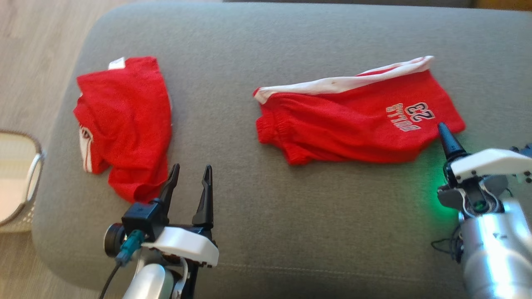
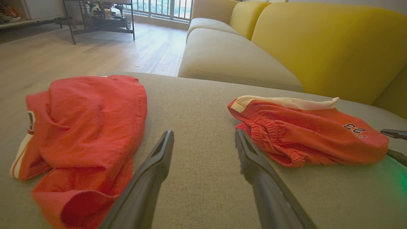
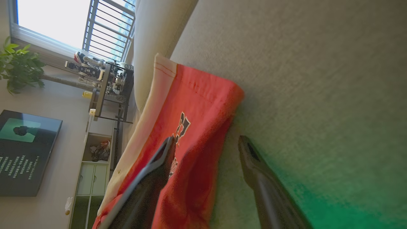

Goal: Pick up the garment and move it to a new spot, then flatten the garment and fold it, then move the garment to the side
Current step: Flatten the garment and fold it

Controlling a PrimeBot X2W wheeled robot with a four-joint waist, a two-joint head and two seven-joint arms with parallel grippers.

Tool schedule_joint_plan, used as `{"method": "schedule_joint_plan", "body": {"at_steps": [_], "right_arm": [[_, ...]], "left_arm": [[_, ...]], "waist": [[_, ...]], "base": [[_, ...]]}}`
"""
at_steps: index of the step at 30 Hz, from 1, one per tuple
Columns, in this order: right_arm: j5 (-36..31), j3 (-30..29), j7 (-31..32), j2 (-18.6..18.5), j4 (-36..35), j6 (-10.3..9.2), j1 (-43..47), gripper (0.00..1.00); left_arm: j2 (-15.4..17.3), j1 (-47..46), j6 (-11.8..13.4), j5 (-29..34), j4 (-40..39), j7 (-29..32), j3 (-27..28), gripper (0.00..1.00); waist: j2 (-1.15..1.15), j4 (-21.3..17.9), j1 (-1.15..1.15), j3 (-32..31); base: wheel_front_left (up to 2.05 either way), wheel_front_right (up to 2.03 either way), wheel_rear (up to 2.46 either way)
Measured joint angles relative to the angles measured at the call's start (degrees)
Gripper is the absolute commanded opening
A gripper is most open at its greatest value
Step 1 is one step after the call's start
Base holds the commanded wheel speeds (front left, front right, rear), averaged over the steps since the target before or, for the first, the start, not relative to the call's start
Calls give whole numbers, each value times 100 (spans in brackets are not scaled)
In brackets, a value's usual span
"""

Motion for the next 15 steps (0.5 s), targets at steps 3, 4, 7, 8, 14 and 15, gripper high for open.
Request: {"method": "schedule_joint_plan", "body": {"at_steps": [3,4,7,8,14,15], "right_arm": [[-302,-363,41,-29,519,0,-404,100],[-399,-489,49,-64,686,0,-540,100],[-670,-782,45,-196,1172,0,-918,100],[-742,-853,41,-233,1327,0,-1029,100],[-1068,-1060,-63,-390,1922,0,-1456,100],[-1135,-1072,-64,-412,1982,0,-1515,100]], "left_arm": [[-1,-18,22,-14,2,0,-5,100],[-1,-30,33,-14,3,0,-1,100],[-2,-96,54,-14,4,0,52,100],[-2,-112,49,-14,3,0,70,100],[-3,-201,13,-15,-1,0,118,100],[-4,-222,13,-16,-2,0,118,100]], "waist": [[0,143,0,95],[0,185,-1,118],[0,286,-1,179],[0,308,-1,197],[0,372,-1,273],[0,378,-1,289]], "base": [[0,0,0],[0,0,0],[0,0,0],[0,0,0],[0,0,0],[0,0,0]]}}
